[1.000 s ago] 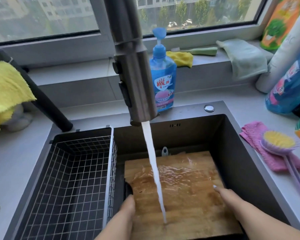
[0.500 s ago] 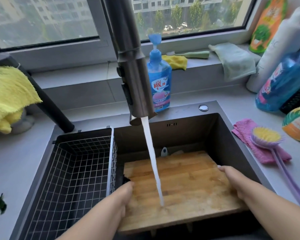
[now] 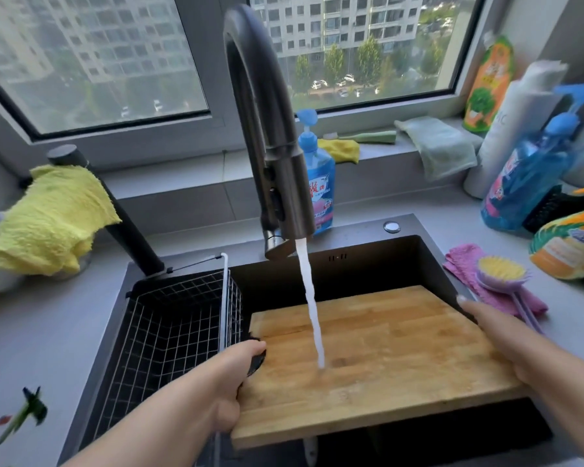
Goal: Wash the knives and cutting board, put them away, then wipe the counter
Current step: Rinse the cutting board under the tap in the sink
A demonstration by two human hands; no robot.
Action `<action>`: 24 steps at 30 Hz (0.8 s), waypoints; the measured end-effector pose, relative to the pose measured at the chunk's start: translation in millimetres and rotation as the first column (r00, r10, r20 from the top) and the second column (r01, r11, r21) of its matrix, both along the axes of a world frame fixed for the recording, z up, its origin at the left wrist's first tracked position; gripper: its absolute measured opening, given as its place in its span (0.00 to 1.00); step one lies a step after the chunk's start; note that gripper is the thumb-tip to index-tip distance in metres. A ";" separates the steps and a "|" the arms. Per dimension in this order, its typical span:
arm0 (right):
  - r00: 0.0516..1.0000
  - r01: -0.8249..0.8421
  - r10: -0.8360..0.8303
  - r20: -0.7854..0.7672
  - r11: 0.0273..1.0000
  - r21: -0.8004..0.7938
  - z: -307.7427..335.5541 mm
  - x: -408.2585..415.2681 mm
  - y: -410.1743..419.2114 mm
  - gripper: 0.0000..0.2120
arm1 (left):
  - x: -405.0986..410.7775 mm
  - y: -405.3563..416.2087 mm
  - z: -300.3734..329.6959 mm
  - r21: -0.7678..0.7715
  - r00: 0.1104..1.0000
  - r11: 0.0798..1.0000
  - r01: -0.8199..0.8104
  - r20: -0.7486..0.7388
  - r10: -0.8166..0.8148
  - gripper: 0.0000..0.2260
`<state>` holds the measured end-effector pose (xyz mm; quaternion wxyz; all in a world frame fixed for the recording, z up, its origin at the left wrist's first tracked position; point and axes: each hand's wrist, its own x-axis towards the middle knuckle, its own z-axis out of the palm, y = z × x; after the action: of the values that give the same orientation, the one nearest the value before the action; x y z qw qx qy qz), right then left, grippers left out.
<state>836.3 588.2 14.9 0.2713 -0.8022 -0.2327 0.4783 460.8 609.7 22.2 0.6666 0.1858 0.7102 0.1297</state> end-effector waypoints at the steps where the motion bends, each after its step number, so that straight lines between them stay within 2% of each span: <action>1: 0.999 0.031 -0.031 0.007 0.998 0.053 5.0 -0.1 -2.6 0.36 | 1.1 -3.2 2.5 0.002 0.999 1.000 0.011 0.041 -0.011 0.16; 3: 0.991 0.096 -0.108 0.080 0.985 0.147 16.0 -0.2 -4.2 0.35 | 4.0 -8.2 2.9 -0.014 0.997 1.000 0.001 0.077 0.000 0.16; 5: 0.985 0.105 -0.132 0.116 0.972 0.212 13.7 10.3 -4.6 0.42 | 5.3 -14.0 0.9 0.006 0.997 1.000 -0.006 0.071 0.006 0.18; 7: 0.978 0.086 -0.123 0.168 0.973 0.212 -0.6 27.7 -6.7 0.50 | 4.5 -16.0 3.3 0.055 0.999 0.998 -0.004 0.047 0.001 0.21; 8: 0.979 0.084 -0.120 0.167 0.975 0.208 -3.5 31.3 -8.8 0.50 | 3.3 -16.6 3.8 0.078 1.000 0.997 -0.015 0.023 0.014 0.23; 11: 0.977 0.067 -0.111 0.180 0.970 0.235 25.2 5.9 -23.4 0.37 | -0.7 -23.3 19.5 0.094 0.999 0.995 -0.027 0.035 0.024 0.23; 13: 0.967 0.082 -0.140 0.211 0.962 0.261 34.0 -5.5 -31.2 0.32 | -8.0 -24.4 27.9 0.141 1.000 0.990 -0.020 0.008 0.019 0.27; 14: 0.968 0.109 -0.166 0.188 0.954 0.279 37.6 -12.3 -35.1 0.28 | -11.8 -25.1 33.1 0.158 1.000 0.987 -0.013 -0.002 0.014 0.30; 16: 0.968 0.163 -0.212 0.135 0.939 0.304 36.9 -23.1 -40.3 0.25 | -17.9 -29.3 52.7 0.162 1.000 0.987 -0.022 0.026 0.018 0.25; 18: 0.964 0.232 -0.259 0.068 0.934 0.272 30.9 -34.7 -43.6 0.30 | -29.0 -29.9 61.3 0.144 0.998 0.988 -0.062 0.026 0.059 0.24; 19: 0.962 0.258 -0.273 0.026 0.933 0.252 23.3 -37.2 -45.3 0.33 | -35.5 -29.1 61.4 0.166 0.996 0.982 -0.088 0.028 0.084 0.29; 20: 0.959 0.278 -0.283 -0.014 0.930 0.239 13.3 -39.8 -46.0 0.36 | -48.8 -27.1 49.0 0.182 0.995 0.979 -0.090 -0.031 0.097 0.35; 22: 0.950 0.311 -0.299 -0.088 0.921 0.236 -6.3 -45.7 -45.8 0.39 | -73.2 -17.2 27.1 0.268 0.988 0.953 -0.145 -0.004 0.152 0.39; 23: 0.946 0.318 -0.291 -0.144 0.918 0.236 -15.9 -48.0 -46.4 0.39 | -66.4 -25.6 53.6 0.300 0.985 0.938 -0.172 0.034 0.170 0.37; 24: 0.941 0.325 -0.288 -0.179 0.918 0.229 -15.5 -57.4 -46.2 0.39 | -52.1 -33.4 84.8 0.327 0.984 0.928 -0.179 0.037 0.177 0.30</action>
<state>779.0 542.0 -0.6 0.4595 -0.7512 -0.1437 0.4516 408.8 576.4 107.0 0.6140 0.2291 0.6902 0.3069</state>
